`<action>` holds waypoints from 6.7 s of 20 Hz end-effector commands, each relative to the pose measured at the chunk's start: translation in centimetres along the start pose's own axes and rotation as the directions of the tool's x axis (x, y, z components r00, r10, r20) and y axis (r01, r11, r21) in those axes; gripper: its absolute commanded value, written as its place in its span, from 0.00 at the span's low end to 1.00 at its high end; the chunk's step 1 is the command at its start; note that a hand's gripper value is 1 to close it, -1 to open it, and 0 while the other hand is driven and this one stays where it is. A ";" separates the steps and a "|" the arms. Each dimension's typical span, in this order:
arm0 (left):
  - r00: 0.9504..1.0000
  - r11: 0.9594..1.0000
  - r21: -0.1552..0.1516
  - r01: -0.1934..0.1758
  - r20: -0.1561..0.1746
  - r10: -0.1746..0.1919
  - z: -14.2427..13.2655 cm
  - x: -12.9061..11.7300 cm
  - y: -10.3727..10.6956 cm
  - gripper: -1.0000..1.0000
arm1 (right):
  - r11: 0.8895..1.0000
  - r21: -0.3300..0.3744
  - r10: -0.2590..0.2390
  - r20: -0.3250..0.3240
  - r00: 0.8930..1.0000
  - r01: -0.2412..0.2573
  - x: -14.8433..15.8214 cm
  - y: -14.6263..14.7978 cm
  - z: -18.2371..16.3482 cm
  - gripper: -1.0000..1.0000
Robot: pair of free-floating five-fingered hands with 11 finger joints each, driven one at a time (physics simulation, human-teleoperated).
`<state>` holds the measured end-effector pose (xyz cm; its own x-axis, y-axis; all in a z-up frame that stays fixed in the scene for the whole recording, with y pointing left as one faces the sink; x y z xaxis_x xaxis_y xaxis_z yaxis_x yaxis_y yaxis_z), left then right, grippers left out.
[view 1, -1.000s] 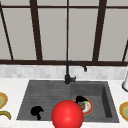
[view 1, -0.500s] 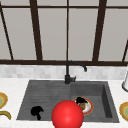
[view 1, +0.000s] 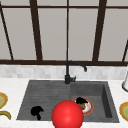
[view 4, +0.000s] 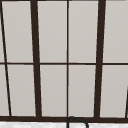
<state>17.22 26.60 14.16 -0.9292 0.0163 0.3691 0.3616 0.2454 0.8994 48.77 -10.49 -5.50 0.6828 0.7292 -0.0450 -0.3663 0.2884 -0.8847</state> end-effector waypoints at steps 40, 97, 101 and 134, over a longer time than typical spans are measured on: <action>1.000 1.000 0.000 0.000 0.000 0.000 0.0 0.0 0.0 0.50 | 0.992 0.049 0.122 -0.240 0.963 -0.113 -0.5 2.7 -1.9 1.00; 1.000 1.000 0.000 0.000 0.000 0.000 0.0 0.0 0.0 0.50 | 0.999 -0.015 0.048 -0.090 0.995 -0.050 -21.9 -24.3 18.1 1.00; 1.000 1.000 0.000 0.000 0.000 0.000 0.0 0.0 0.0 0.50 | 0.999 -0.029 0.039 -0.071 0.997 -0.041 -24.3 -26.1 19.8 1.00; 1.000 1.000 0.000 0.000 0.000 0.000 0.0 0.0 0.0 0.50 | 0.999 0.038 0.017 -0.050 0.999 -0.015 -41.2 -39.2 23.1 1.00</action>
<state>17.22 26.60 14.16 -0.9292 0.0163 0.3691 0.3616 0.2454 0.8994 21.20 -36.10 41.19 0.7272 0.6804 -0.0908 -0.3918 0.3028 -0.8688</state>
